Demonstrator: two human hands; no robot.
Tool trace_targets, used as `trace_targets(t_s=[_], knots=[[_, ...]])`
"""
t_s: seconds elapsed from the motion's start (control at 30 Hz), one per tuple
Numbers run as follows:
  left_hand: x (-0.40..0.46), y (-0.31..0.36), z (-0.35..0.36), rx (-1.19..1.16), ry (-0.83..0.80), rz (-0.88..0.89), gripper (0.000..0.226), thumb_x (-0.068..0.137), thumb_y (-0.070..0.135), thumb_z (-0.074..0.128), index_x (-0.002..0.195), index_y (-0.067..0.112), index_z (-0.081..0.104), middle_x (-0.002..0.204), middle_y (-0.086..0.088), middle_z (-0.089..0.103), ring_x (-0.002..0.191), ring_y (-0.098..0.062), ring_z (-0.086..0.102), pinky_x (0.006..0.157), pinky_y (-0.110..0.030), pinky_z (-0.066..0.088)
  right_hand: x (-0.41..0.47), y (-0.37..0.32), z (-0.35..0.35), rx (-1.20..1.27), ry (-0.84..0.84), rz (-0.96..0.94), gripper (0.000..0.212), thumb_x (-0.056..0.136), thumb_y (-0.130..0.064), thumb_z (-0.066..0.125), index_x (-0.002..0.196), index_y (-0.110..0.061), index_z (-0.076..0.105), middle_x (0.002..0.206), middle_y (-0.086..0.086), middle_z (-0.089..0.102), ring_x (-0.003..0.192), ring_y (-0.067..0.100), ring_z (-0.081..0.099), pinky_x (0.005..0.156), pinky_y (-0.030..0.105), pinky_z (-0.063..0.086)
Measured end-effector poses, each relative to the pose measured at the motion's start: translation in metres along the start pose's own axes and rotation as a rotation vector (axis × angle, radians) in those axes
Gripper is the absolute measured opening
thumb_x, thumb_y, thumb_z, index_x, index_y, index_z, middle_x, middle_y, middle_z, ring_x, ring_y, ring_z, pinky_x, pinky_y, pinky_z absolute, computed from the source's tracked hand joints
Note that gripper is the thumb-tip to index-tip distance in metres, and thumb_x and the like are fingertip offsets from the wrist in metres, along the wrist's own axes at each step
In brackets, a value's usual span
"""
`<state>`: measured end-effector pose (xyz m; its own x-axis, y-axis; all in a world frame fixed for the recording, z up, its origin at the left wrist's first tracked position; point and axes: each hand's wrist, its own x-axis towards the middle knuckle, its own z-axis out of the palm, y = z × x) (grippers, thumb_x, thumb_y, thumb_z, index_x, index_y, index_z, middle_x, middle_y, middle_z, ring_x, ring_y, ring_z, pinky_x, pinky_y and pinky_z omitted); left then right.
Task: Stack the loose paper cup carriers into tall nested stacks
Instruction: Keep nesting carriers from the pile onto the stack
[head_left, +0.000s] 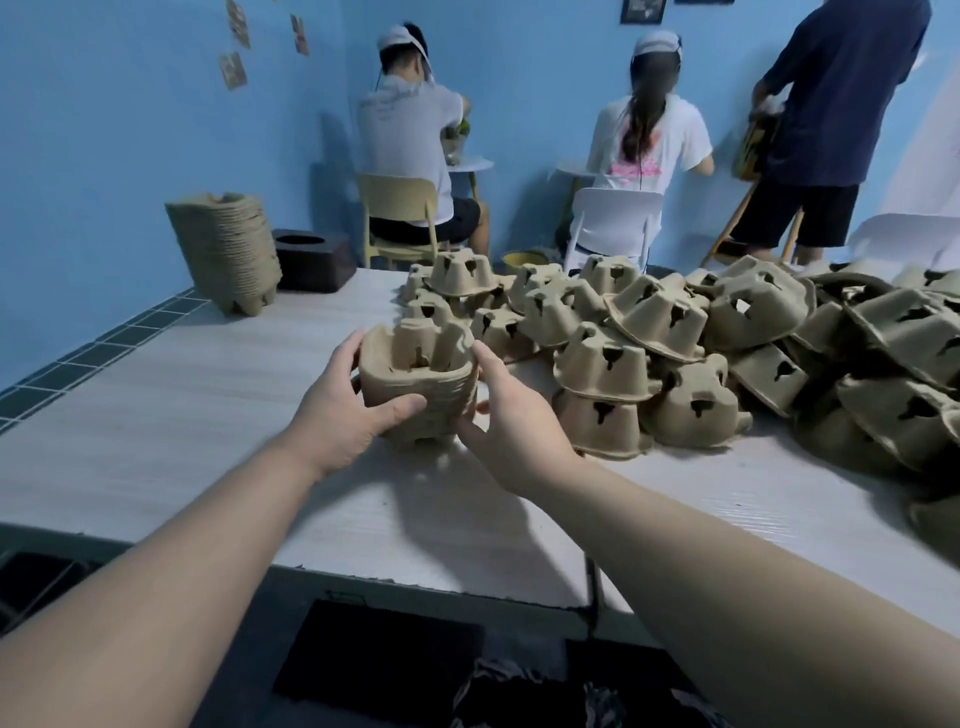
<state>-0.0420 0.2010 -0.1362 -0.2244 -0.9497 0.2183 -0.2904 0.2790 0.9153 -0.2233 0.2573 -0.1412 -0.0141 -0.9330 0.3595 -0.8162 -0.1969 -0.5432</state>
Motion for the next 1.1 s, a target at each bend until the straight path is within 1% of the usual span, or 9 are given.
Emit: trace_targets(t_s=[0.03,0.1,0.2,0.3,0.5,0.63,0.77,0.97,1.1], knots=[[0.001,-0.002,-0.001,0.010,0.004,-0.003,0.090,0.075,0.007,0.080,0.149,0.018,0.030,0.138,0.002,0.050,0.119,-0.010,0.052,0.086,-0.003,0.043,0.001,0.001,0.003,-0.006,0.000,-0.005,0.082,0.085,-0.026,0.062,0.151,-0.026,0.014,0.134,0.003,0.055,0.113,0.024,0.057,0.088,0.031,0.043],[0.002,-0.004,-0.003,0.037,0.008,-0.003,0.090,0.076,0.010,0.080,0.150,0.018,0.030,0.137,0.003,0.051,0.118,-0.009,0.051,0.083,-0.001,0.041,0.003,0.001,0.003,-0.014,-0.003,-0.014,0.082,0.084,-0.027,0.063,0.151,-0.026,0.015,0.136,0.002,0.053,0.113,0.024,0.057,0.089,0.032,0.044],[-0.002,0.003,-0.004,0.112,0.009,-0.004,0.096,0.076,0.020,0.082,0.153,0.020,0.025,0.139,0.007,0.045,0.125,-0.008,0.045,0.100,-0.017,0.036,0.002,0.001,-0.004,-0.057,-0.014,-0.024,0.082,0.086,-0.029,0.063,0.151,-0.028,0.013,0.142,-0.001,0.047,0.115,0.022,0.055,0.090,0.033,0.044],[-0.004,0.011,-0.002,0.289,0.047,0.028,0.103,0.072,0.039,0.085,0.153,0.022,0.025,0.151,0.001,0.037,0.136,-0.014,0.039,0.109,-0.027,0.030,-0.005,0.003,-0.017,-0.117,-0.023,-0.046,0.077,0.088,-0.033,0.060,0.150,-0.028,0.015,0.145,0.000,0.041,0.114,0.023,0.055,0.091,0.036,0.045],[-0.012,0.041,0.015,0.519,0.140,0.172,0.077,0.078,0.040,0.078,0.144,0.022,0.044,0.152,-0.001,0.037,0.141,-0.020,0.035,0.113,-0.038,0.031,-0.026,0.025,-0.057,-0.199,0.010,-0.041,0.064,0.088,-0.028,0.057,0.146,-0.026,0.030,0.143,-0.004,0.040,0.119,0.021,0.050,0.089,0.030,0.041],[-0.009,0.072,0.053,0.568,0.068,0.336,0.074,0.077,0.047,0.075,0.141,0.021,0.049,0.153,0.000,0.038,0.145,-0.019,0.026,0.117,-0.044,0.026,-0.038,0.050,-0.096,-0.236,0.095,-0.012,0.057,0.088,-0.025,0.058,0.141,-0.025,0.039,0.138,-0.004,0.045,0.118,0.020,0.049,0.086,0.029,0.039],[0.001,0.099,0.102,0.530,-0.032,0.444,0.074,0.079,0.041,0.077,0.143,0.021,0.046,0.154,0.001,0.036,0.146,-0.015,0.023,0.117,-0.031,0.017,-0.044,0.074,-0.130,-0.284,0.192,0.018,0.054,0.088,-0.025,0.059,0.139,-0.023,0.043,0.139,-0.004,0.047,0.121,0.017,0.047,0.091,0.027,0.037],[0.032,0.121,0.164,0.576,-0.161,0.472,0.081,0.078,0.047,0.075,0.147,0.022,0.039,0.153,0.000,0.035,0.143,-0.017,0.029,0.118,-0.035,0.023,-0.034,0.126,-0.180,-0.379,0.308,0.187,0.060,0.082,-0.027,0.064,0.138,-0.020,0.044,0.142,0.005,0.042,0.129,0.026,0.037,0.106,0.036,0.035],[0.059,0.127,0.193,0.613,-0.194,0.448,0.089,0.076,0.052,0.076,0.149,0.022,0.035,0.153,-0.001,0.035,0.142,-0.018,0.030,0.119,-0.038,0.023,-0.017,0.150,-0.205,-0.425,0.289,0.252,0.069,0.081,-0.032,0.065,0.142,-0.016,0.036,0.147,0.007,0.036,0.134,0.027,0.033,0.110,0.035,0.030]])
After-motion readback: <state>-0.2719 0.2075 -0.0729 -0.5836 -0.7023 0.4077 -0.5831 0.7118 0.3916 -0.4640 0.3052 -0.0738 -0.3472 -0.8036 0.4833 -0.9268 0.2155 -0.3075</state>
